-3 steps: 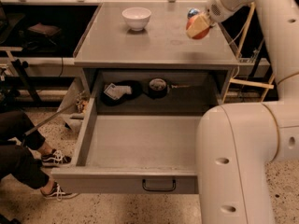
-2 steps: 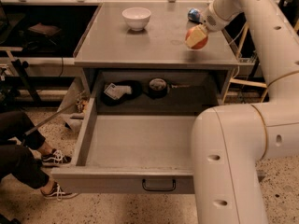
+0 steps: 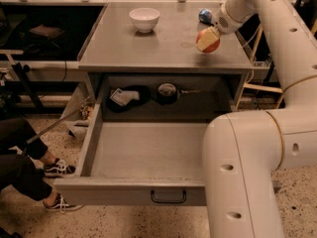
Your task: Pick apple from top drawer and place on counter
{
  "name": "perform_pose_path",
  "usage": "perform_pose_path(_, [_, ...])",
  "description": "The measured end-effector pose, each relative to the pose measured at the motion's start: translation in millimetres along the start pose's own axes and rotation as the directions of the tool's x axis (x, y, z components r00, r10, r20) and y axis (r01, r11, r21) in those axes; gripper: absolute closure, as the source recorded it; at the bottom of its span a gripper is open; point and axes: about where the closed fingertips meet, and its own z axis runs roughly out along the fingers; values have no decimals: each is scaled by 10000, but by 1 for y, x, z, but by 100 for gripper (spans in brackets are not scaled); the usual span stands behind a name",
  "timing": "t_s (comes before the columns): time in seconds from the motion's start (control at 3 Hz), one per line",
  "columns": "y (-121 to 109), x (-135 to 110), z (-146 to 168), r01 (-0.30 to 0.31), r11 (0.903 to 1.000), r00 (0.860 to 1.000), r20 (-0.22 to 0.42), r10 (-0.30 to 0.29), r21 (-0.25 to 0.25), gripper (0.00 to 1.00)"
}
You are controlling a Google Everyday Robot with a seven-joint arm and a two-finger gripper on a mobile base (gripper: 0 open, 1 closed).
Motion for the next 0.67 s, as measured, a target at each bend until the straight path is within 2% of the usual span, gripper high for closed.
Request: perform_pose_path(0.67, [0, 0, 0, 0, 10000, 10000, 0, 0, -1, 12])
